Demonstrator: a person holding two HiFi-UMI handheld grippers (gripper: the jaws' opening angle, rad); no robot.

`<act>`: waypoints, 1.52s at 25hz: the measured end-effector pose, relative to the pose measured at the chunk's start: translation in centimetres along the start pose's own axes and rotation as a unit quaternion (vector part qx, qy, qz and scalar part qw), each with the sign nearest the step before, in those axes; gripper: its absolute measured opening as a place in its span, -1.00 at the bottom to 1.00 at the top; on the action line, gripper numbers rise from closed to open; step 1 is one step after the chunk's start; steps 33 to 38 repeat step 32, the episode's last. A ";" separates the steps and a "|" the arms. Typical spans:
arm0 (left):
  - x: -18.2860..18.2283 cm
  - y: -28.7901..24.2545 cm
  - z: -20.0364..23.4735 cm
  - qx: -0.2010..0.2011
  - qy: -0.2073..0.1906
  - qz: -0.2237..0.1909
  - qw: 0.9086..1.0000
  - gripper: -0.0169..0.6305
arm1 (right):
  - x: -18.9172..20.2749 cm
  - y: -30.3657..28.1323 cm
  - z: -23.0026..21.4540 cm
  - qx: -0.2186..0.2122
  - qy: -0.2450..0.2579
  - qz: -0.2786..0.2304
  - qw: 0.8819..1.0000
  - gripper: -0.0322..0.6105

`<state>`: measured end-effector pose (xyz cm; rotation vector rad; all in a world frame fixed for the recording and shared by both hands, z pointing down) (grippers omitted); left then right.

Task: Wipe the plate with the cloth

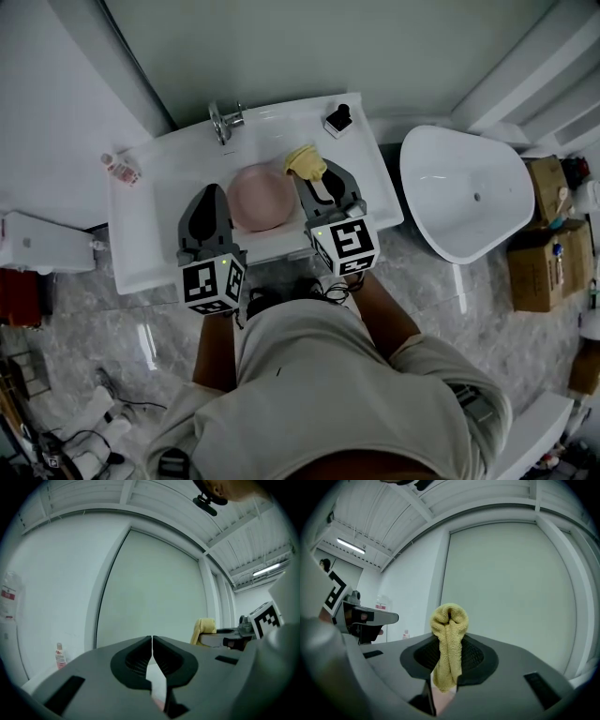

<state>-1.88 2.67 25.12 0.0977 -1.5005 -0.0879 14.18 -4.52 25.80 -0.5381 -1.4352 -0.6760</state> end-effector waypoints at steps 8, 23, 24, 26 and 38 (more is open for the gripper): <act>1.3 0.2 0.9 -0.015 -0.016 0.021 1.000 -0.87 | -0.2 0.2 -0.7 0.006 0.014 0.003 1.000 -0.63; 1.8 -0.2 0.1 0.002 -0.032 0.026 0.999 -0.87 | 0.0 0.3 -1.1 0.011 0.018 0.009 1.000 -0.63; 1.9 -0.2 0.0 0.002 -0.032 0.027 0.999 -0.87 | -0.1 0.4 -1.1 0.011 0.019 0.009 1.000 -0.63; 1.9 -0.3 -0.1 0.003 -0.030 0.027 0.999 -0.87 | -0.2 0.4 -1.1 0.010 0.022 0.009 1.000 -0.63; 1.7 0.0 -0.1 0.000 -0.032 0.024 0.999 -0.87 | -0.4 0.3 -0.7 0.002 0.024 0.004 1.000 -0.63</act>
Point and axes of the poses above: the fingertips, and each gripper's own axes: y backward along the fingers, z to its left, x out of its underside, the point moved 3 cm from there along y, backward along the fingers, and after that the axes turned 9 degrees about -z, right-handed, at the moved point
